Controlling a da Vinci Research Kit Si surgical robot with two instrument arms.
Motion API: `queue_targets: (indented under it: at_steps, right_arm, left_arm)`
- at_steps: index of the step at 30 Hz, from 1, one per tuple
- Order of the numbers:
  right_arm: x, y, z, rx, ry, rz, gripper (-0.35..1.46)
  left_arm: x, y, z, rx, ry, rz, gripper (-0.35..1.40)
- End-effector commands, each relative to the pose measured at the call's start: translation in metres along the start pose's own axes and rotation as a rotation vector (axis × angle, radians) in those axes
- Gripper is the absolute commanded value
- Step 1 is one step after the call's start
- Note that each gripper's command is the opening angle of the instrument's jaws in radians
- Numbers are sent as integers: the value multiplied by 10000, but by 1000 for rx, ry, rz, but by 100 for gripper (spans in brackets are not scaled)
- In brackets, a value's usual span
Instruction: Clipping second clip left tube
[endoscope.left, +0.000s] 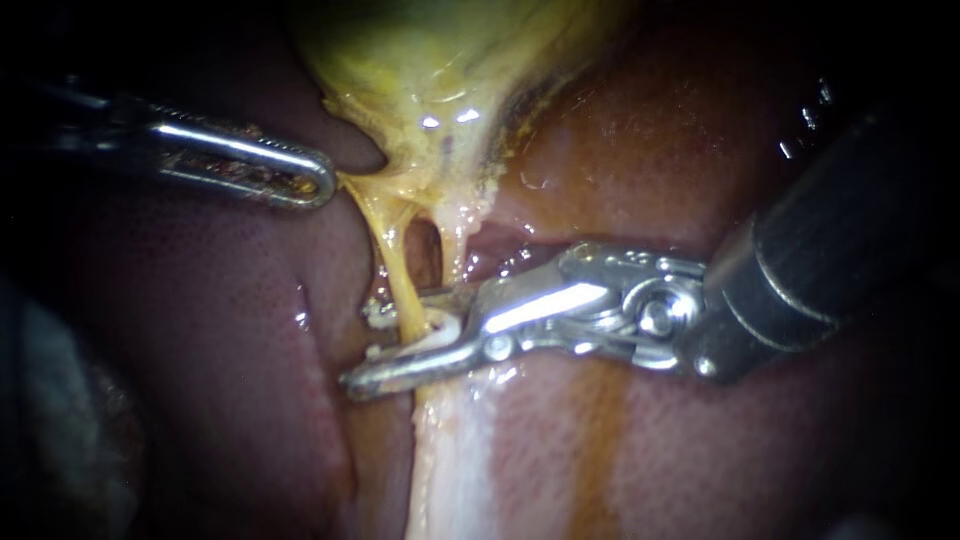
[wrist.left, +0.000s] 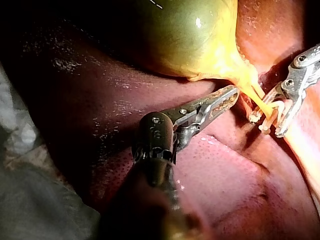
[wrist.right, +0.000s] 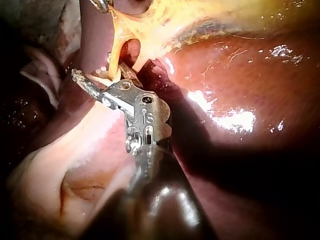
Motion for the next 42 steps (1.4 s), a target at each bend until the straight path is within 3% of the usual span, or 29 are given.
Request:
queue_targets:
  at_steps: [1, 12, 16, 21, 37, 42]
  right_arm:
    - [1, -2, -1, 3, 3, 0, 50]
    - [10, -41, 2, 130, -20, -9, 46]
    - [17, -51, 2, 149, -23, -13, 43]
    - [22, -53, -2, 150, -22, -5, 36]
    - [25, -52, -12, 143, -42, 56, -10]
    - [26, -51, -16, 137, -53, 73, -35]
  left_arm:
    - [0, 0, 0, 0, 0, 0, -35]
    - [0, 0, 0, 0, 0, 0, -35]
    - [0, 0, 0, 0, 0, 0, -35]
    - [0, 0, 0, 0, 0, 0, -35]
    - [-1, -1, 1, 0, 0, 1, -35]
    - [-1, -1, 1, 0, 0, 1, -35]
